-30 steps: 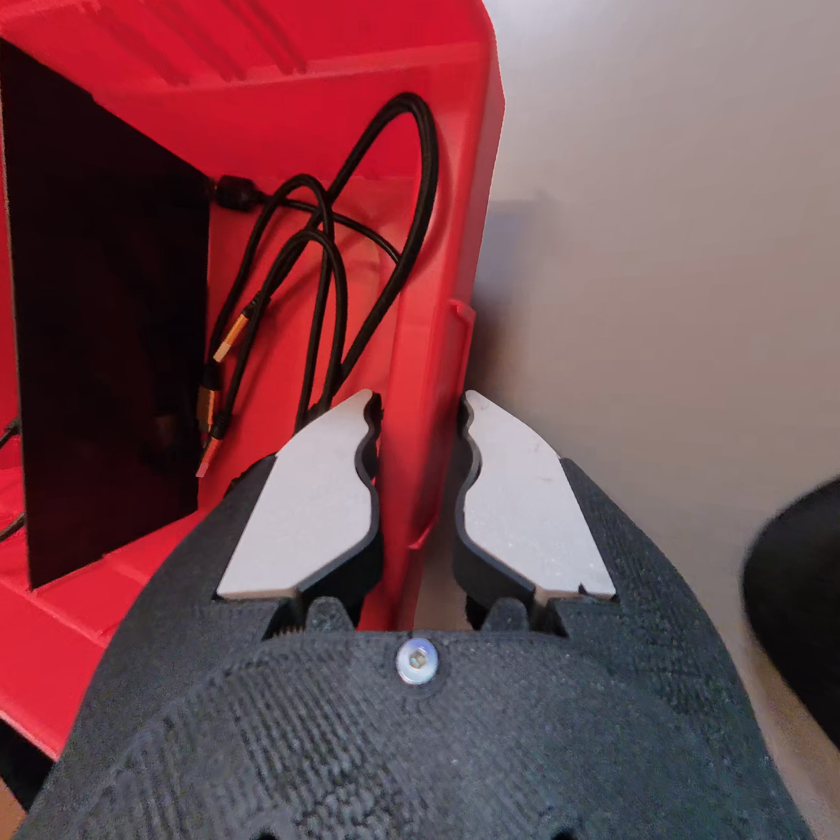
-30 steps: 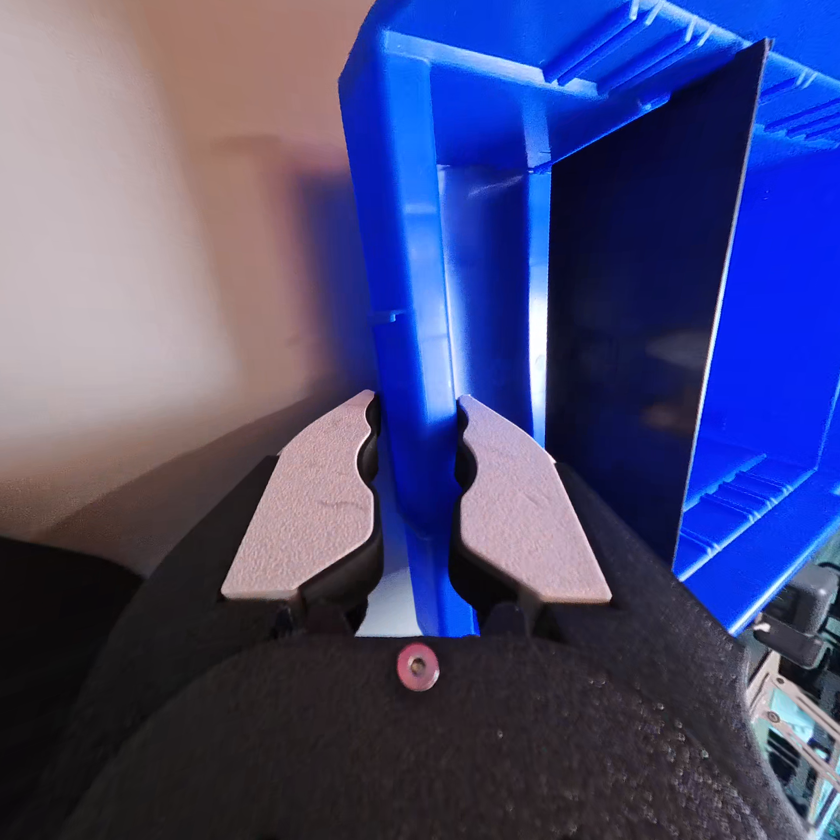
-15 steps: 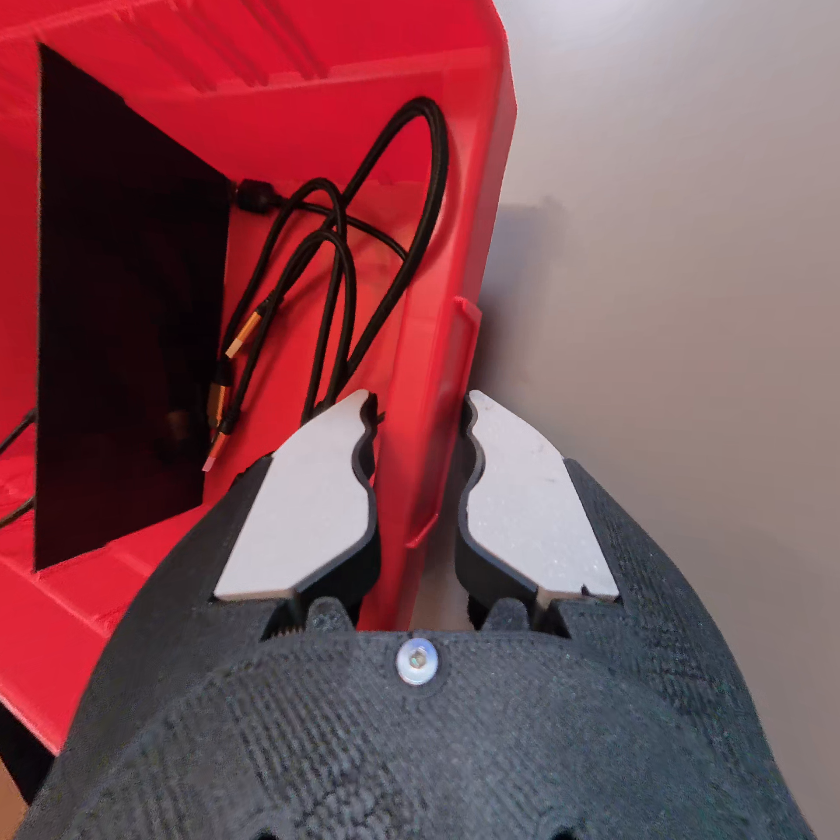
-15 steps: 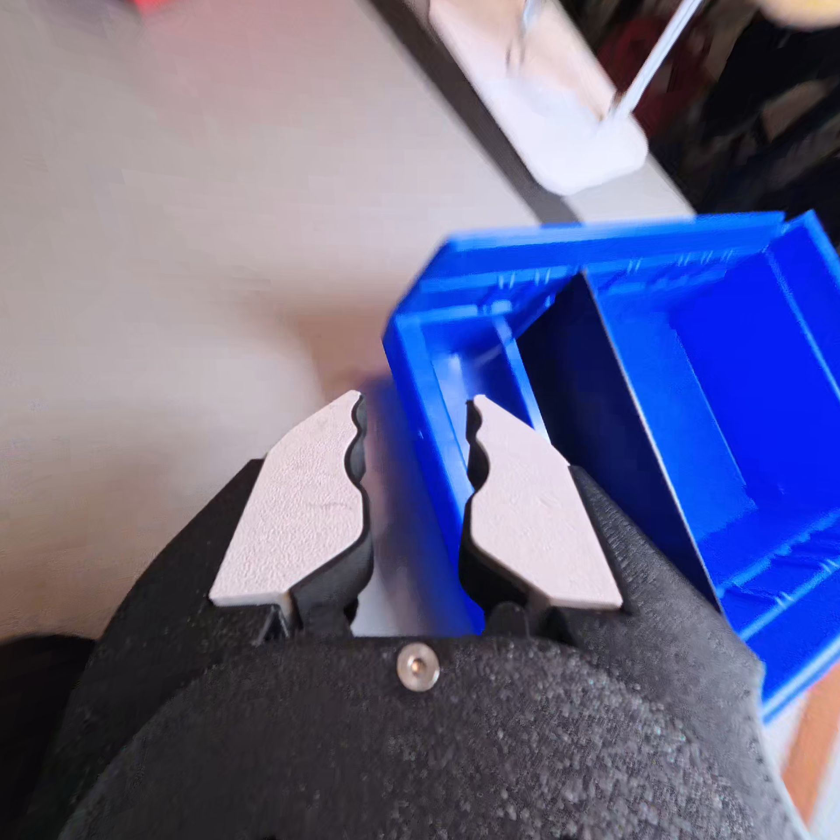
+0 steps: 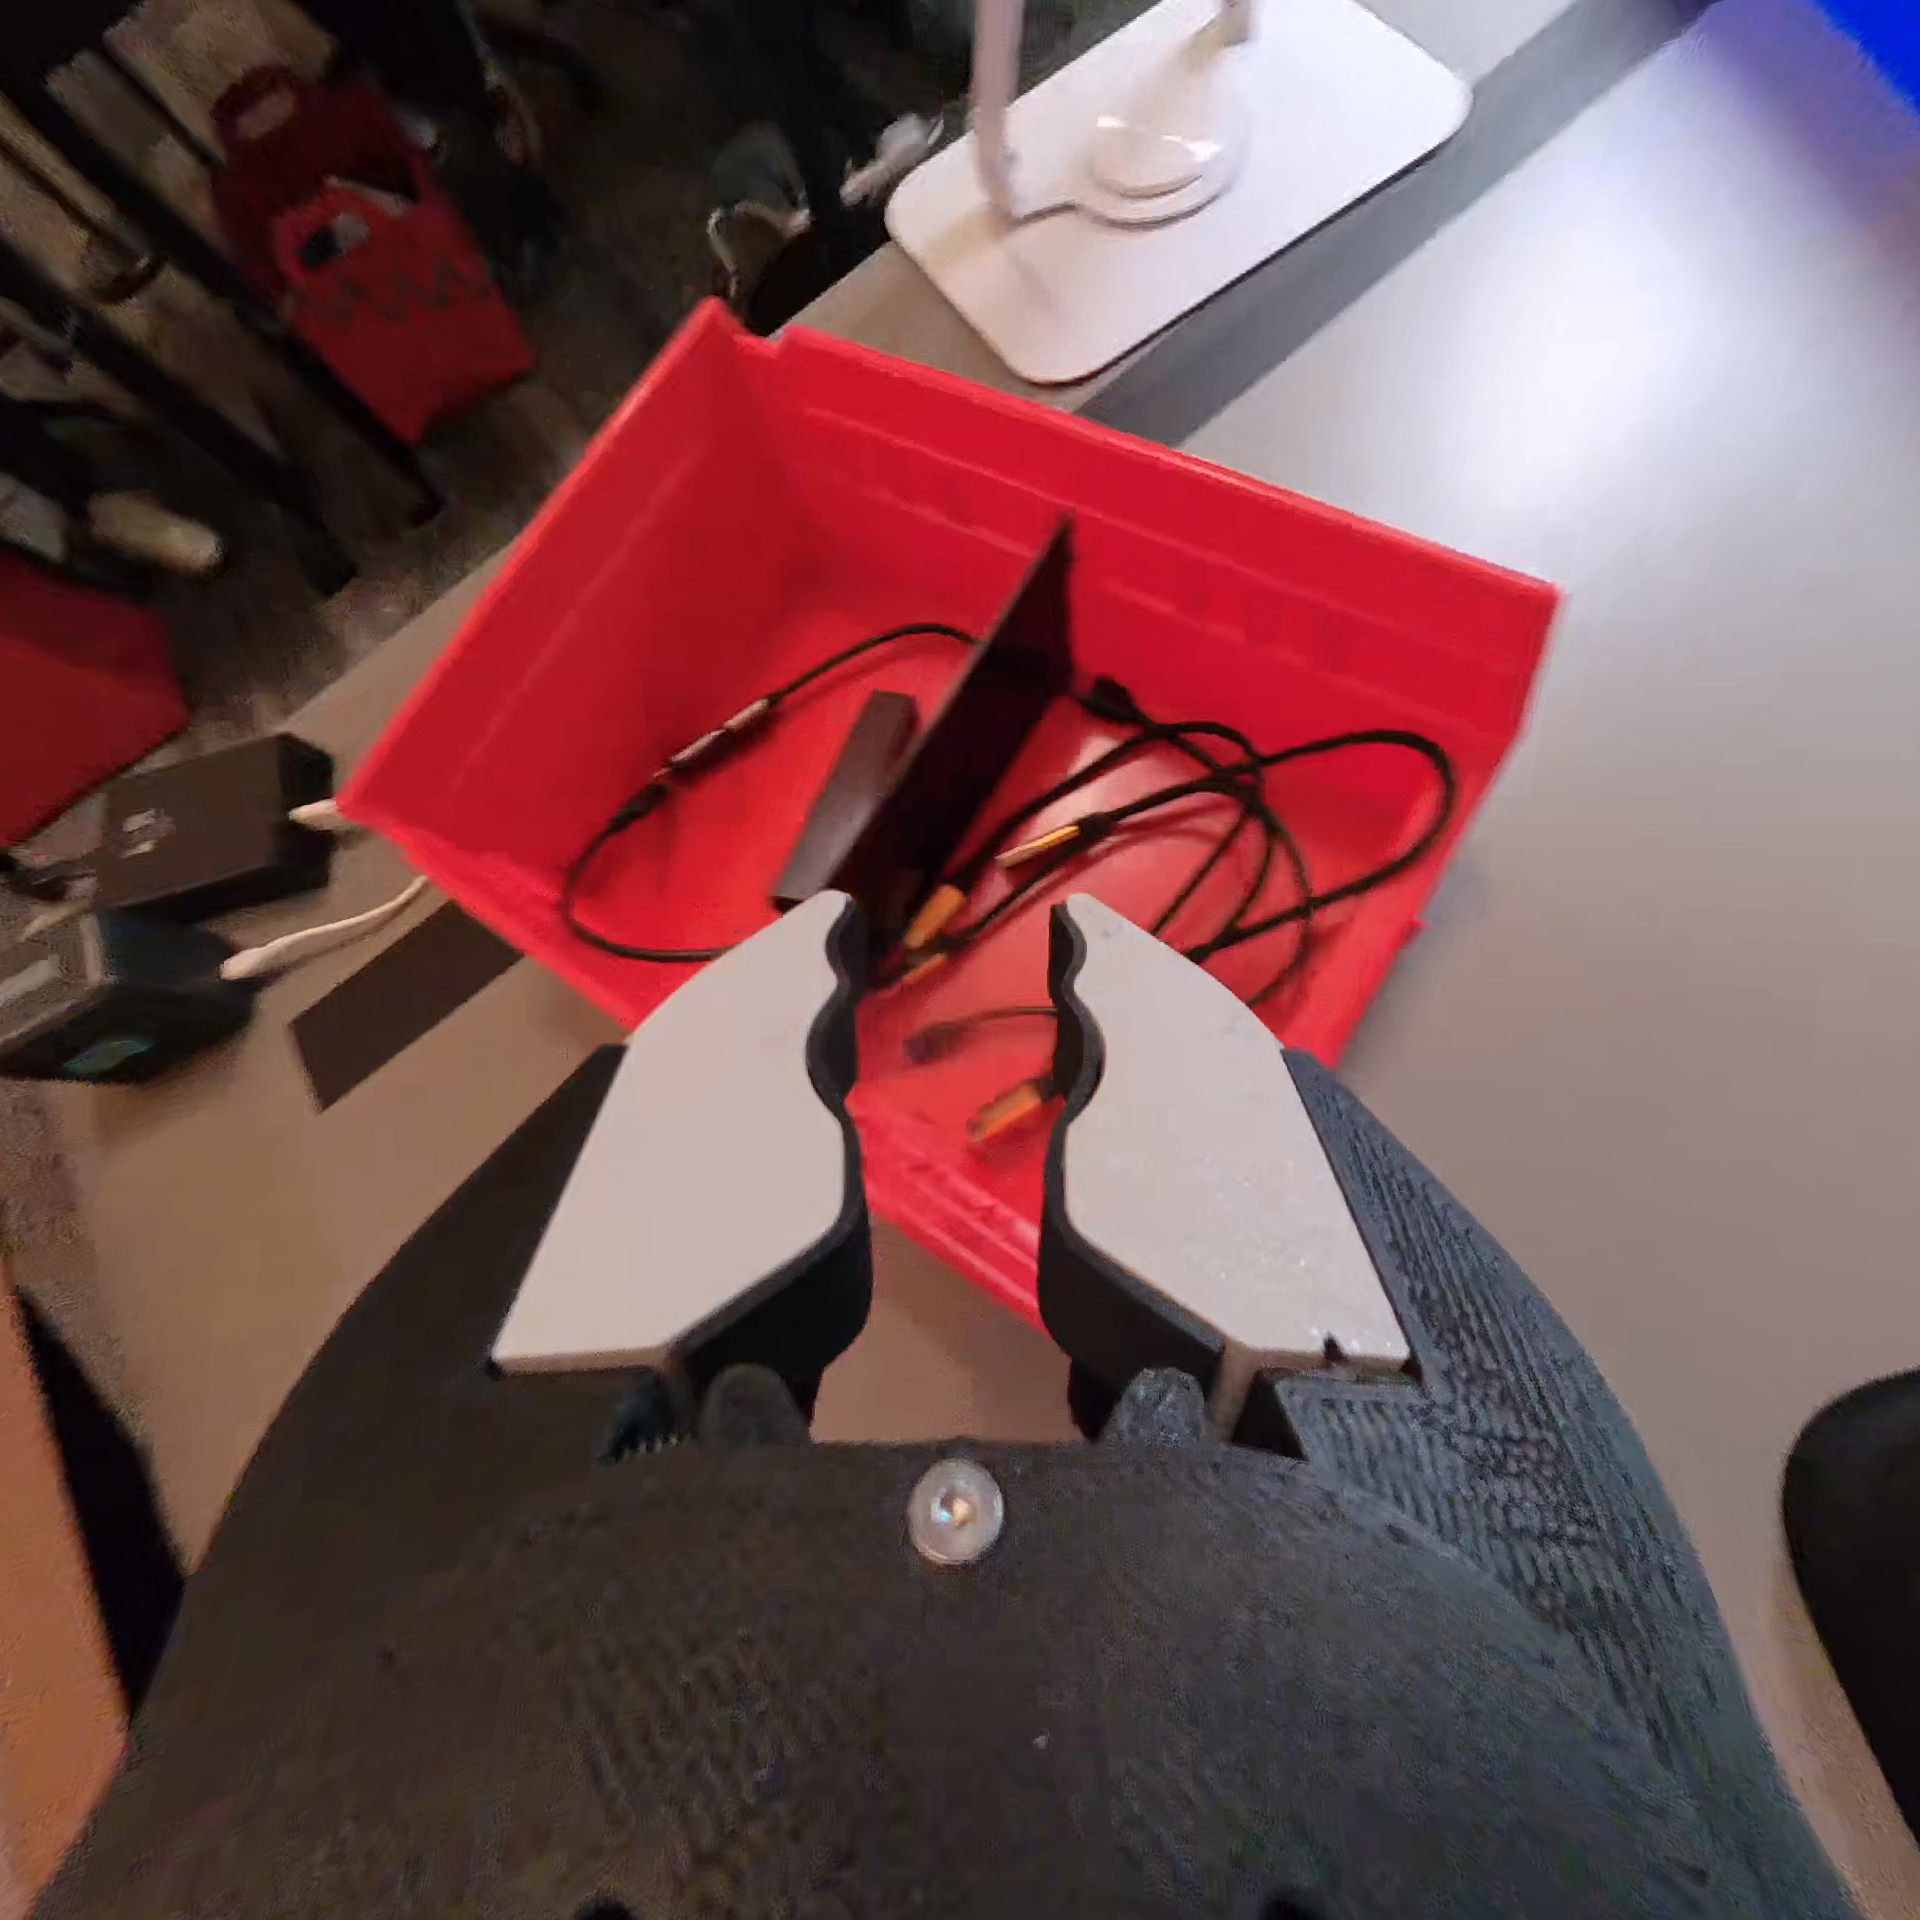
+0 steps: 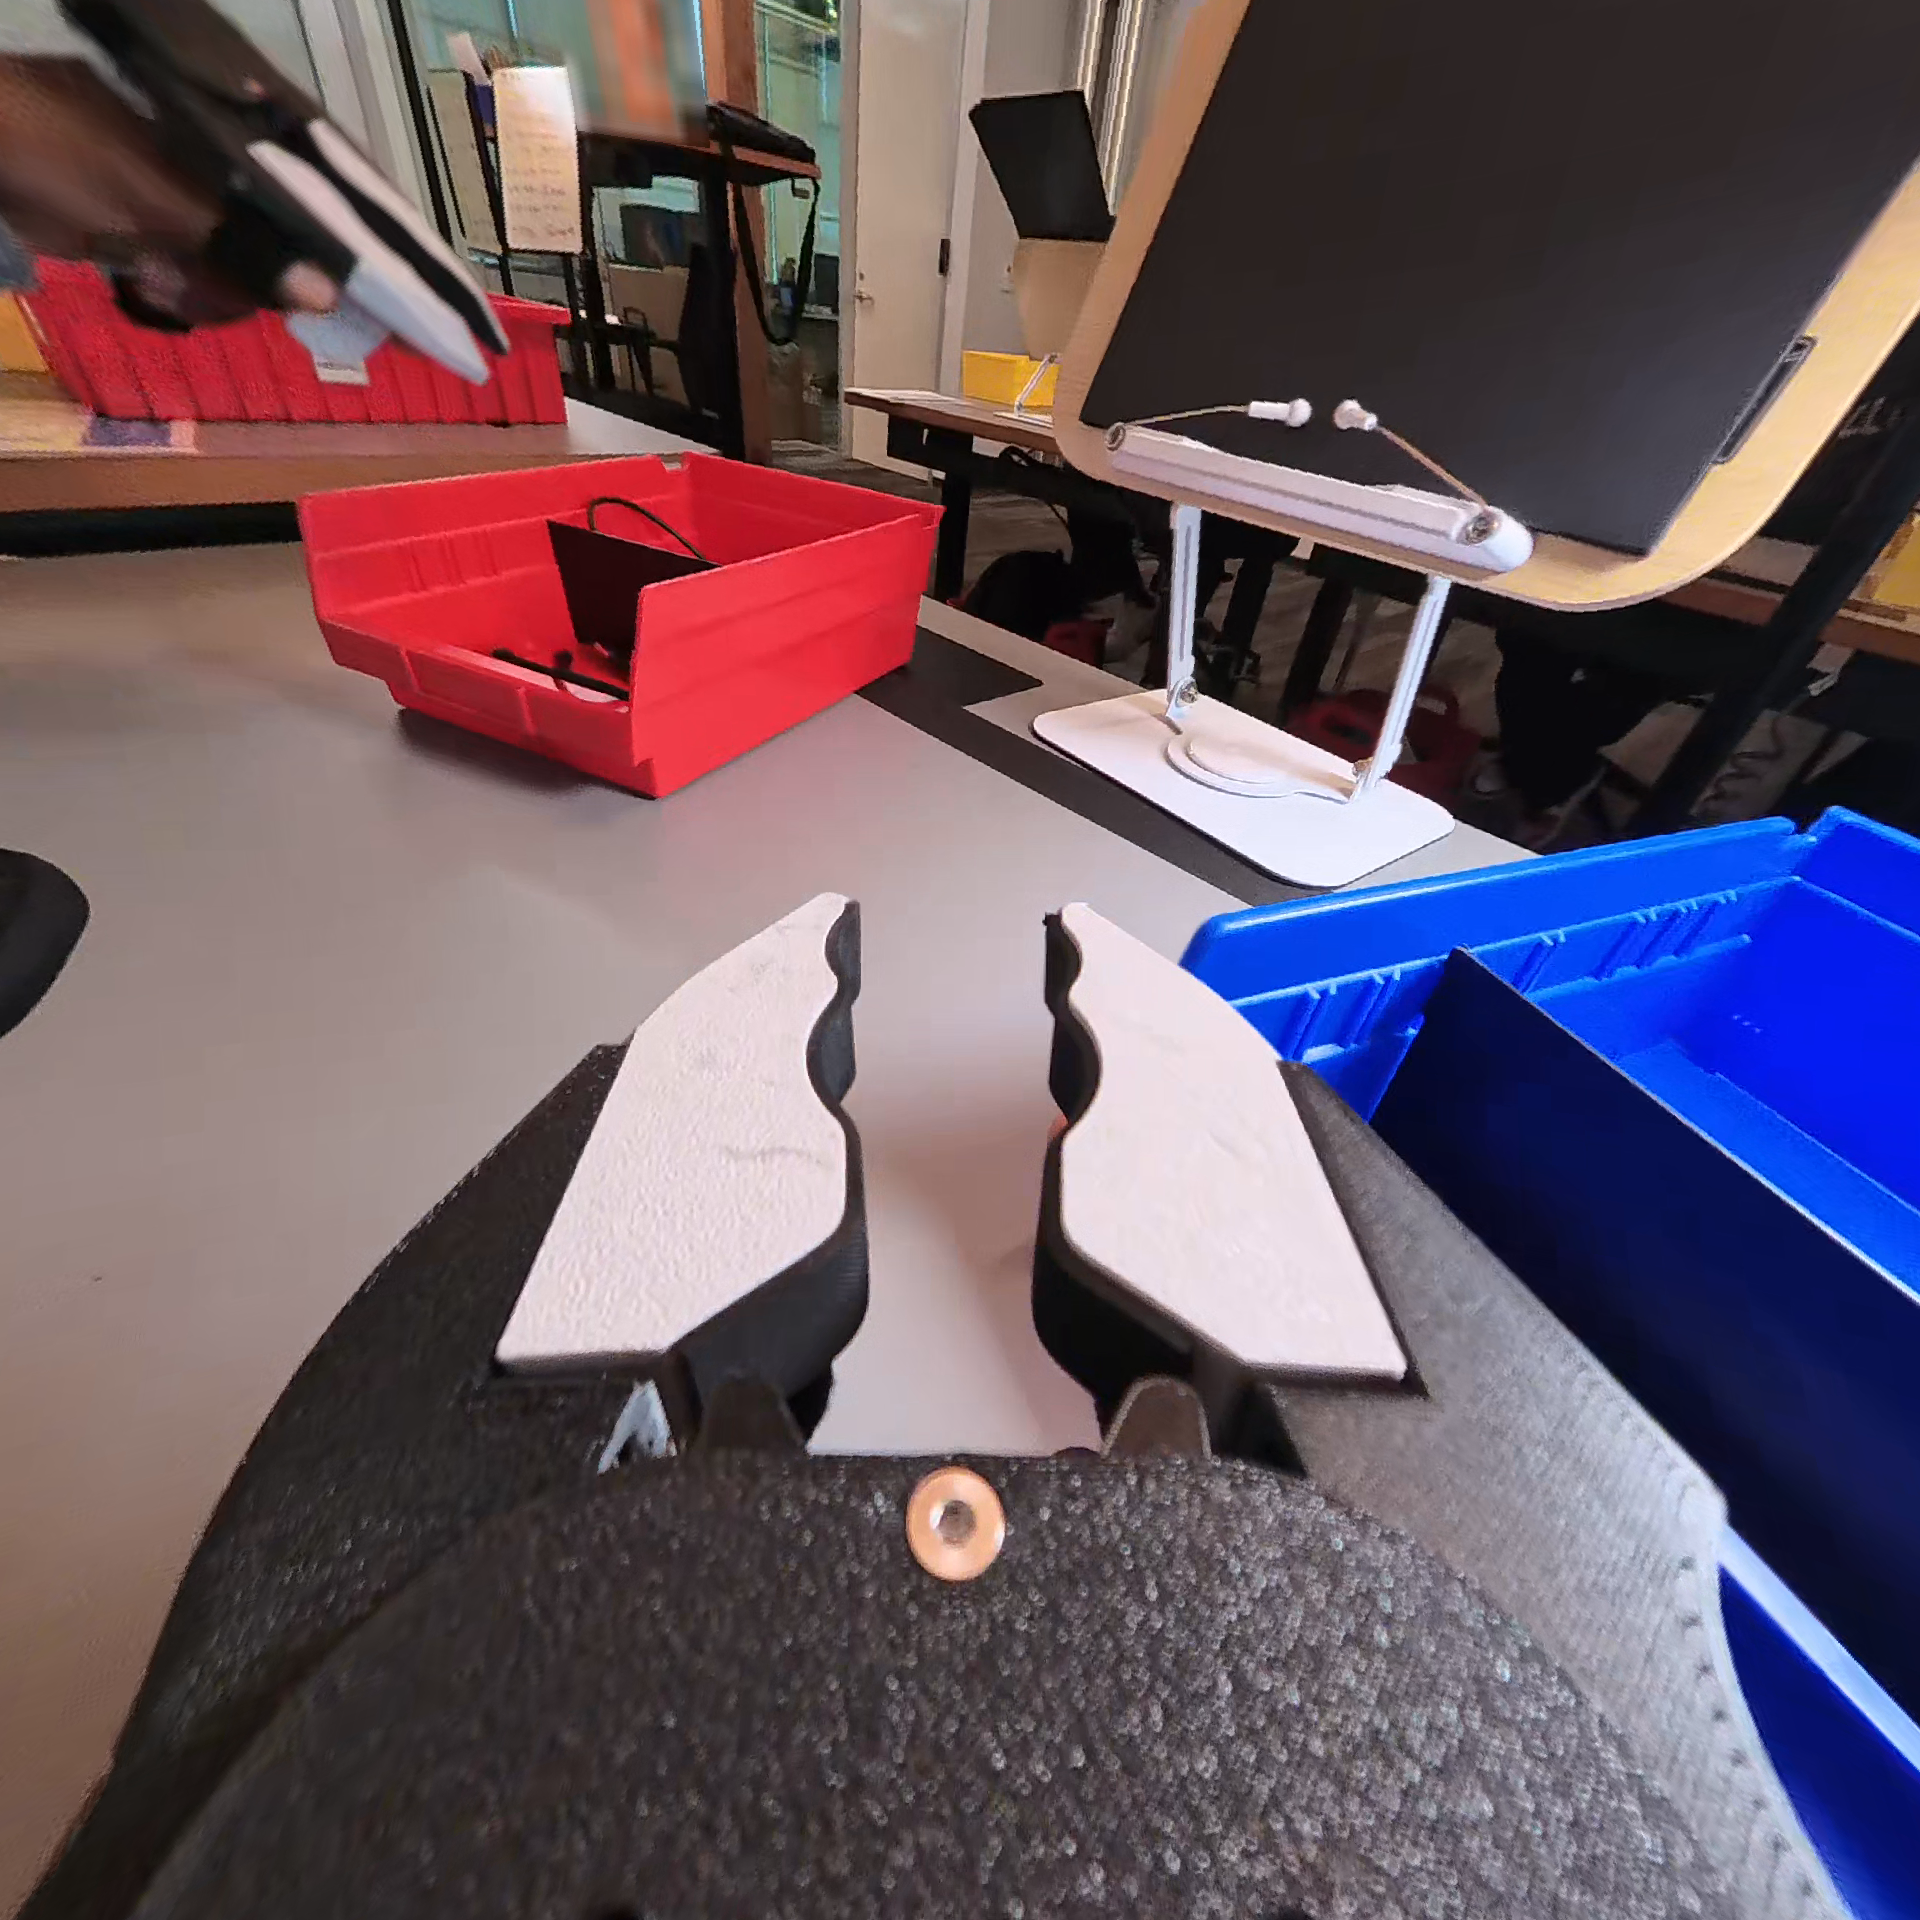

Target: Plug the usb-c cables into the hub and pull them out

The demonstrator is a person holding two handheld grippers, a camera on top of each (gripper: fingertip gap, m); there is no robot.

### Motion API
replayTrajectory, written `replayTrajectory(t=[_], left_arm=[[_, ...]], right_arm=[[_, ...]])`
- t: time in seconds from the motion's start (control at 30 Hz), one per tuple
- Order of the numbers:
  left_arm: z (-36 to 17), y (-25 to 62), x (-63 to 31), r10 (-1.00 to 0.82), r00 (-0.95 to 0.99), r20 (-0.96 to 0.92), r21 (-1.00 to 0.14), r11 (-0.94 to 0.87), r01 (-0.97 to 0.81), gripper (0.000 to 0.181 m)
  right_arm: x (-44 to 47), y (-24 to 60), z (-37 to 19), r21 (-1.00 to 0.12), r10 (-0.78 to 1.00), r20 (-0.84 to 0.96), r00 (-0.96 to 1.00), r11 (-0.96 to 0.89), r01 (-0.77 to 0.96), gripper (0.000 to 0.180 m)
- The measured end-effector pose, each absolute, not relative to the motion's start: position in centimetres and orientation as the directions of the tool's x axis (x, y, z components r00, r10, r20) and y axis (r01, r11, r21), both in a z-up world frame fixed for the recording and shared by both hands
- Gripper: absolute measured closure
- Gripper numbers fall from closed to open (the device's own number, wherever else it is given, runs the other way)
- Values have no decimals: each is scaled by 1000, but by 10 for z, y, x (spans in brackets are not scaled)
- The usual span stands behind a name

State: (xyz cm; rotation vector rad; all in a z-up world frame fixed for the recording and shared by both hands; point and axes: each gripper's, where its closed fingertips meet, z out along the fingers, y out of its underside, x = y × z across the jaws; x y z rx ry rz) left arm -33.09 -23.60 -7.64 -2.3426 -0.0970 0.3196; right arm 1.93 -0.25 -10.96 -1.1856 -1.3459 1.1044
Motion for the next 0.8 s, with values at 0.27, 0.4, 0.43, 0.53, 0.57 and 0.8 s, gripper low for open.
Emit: replayTrajectory(t=[0.27, 0.4, 0.43, 0.53, 0.57, 0.8], left_arm=[[-106, -195, -408, 123, 940, -318, -408, -913, -18, 147], [-145, -182, -438, 67, 926, -371, -218, -976, -17, 146], [-155, -183, -446, 46, 919, -392, -157, -987, -17, 146], [-175, -188, -470, -15, 894, -448, 14, -1000, -10, 145], [-179, -191, -477, -43, 881, -471, 71, -997, -11, 145], [-202, -208, -497, -201, 845, -495, 335, -942, -28, 158]], right_arm=[[23, -10, -120, -986, 990, 128, -50, 133, 105, 148], [23, -10, -126, -982, 989, 139, -56, 145, 121, 149], [23, -9, -127, -982, 989, 137, -60, 144, 124, 149], [23, -8, -130, -981, 989, 138, -59, 144, 130, 150], [23, -8, -130, -980, 989, 139, -58, 145, 132, 150], [24, -9, -133, -983, 991, 109, -72, 118, 140, 151]])
